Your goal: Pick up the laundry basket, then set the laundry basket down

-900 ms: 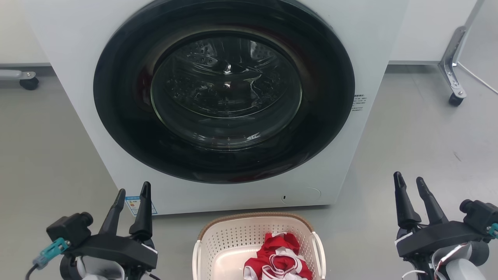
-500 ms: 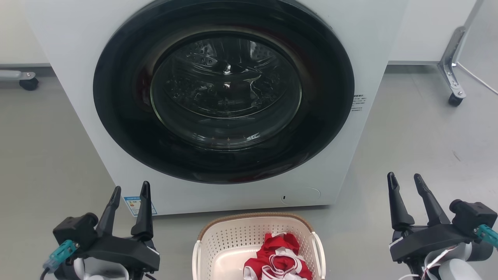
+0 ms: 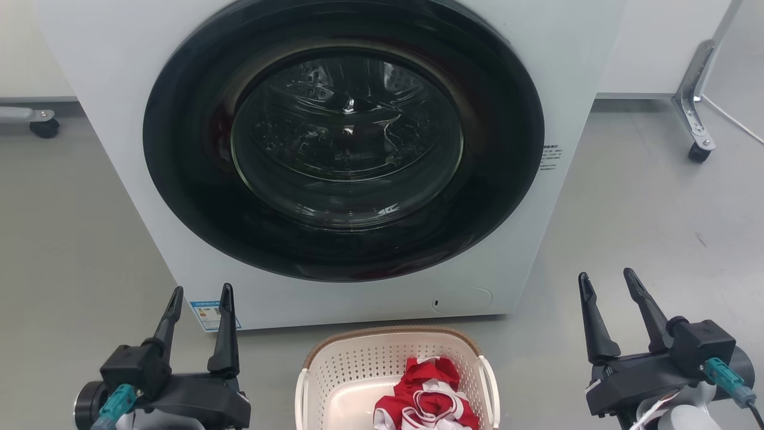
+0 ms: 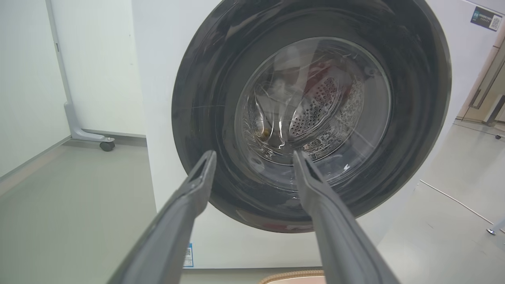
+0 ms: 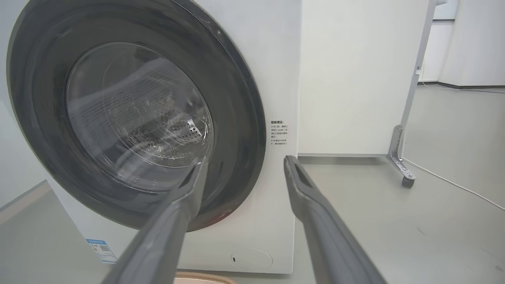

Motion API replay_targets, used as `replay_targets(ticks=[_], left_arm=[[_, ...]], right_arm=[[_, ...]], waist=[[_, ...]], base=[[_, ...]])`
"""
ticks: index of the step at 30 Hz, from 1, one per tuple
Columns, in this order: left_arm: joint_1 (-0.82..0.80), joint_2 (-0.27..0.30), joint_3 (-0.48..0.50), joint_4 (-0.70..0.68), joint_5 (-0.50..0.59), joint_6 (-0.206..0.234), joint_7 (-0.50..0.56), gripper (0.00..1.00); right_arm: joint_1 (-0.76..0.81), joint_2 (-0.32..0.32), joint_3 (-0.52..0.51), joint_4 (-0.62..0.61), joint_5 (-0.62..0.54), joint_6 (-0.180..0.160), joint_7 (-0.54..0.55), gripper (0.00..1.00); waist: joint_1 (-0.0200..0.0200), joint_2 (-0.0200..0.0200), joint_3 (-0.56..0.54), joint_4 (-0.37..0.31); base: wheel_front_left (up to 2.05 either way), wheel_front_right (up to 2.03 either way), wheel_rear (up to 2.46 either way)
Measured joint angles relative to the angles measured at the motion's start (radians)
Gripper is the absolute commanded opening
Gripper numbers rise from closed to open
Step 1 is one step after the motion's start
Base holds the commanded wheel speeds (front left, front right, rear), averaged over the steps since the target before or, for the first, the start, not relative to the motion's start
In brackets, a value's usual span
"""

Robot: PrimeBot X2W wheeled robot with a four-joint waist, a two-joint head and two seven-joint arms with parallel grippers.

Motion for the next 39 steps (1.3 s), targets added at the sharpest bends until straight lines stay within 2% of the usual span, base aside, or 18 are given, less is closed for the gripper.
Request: replay_targets(ticks=[5, 23, 39], left_arm=[[0.005, -0.001, -0.008, -0.004, 0.05, 0.011, -0.016, 1.0], [0.036, -0.026, 0.035, -0.002, 0.045, 0.019, -0.017, 1.0], [0.036, -0.033, 0.04, 0.001, 0.048, 0.019, -0.017, 1.0]], right_arm=[[0.0, -0.002, 0.005, 0.0, -0.054, -0.001, -0.017, 1.0], [0.008, 0.011, -0.034, 0.001, -0.053, 0.002, -0.017, 1.0], [0.008, 0.028, -0.049, 0.004, -0.058, 0.027, -0.017, 1.0]], waist=[[0.0, 0.0, 0.002, 0.001], [0.0, 0.0, 0.007, -0.003], [0.0, 0.0, 0.02, -0.005]], base=[[0.0, 0.0, 0.0], [0.0, 0.0, 0.0], [0.0, 0.0, 0.0]])
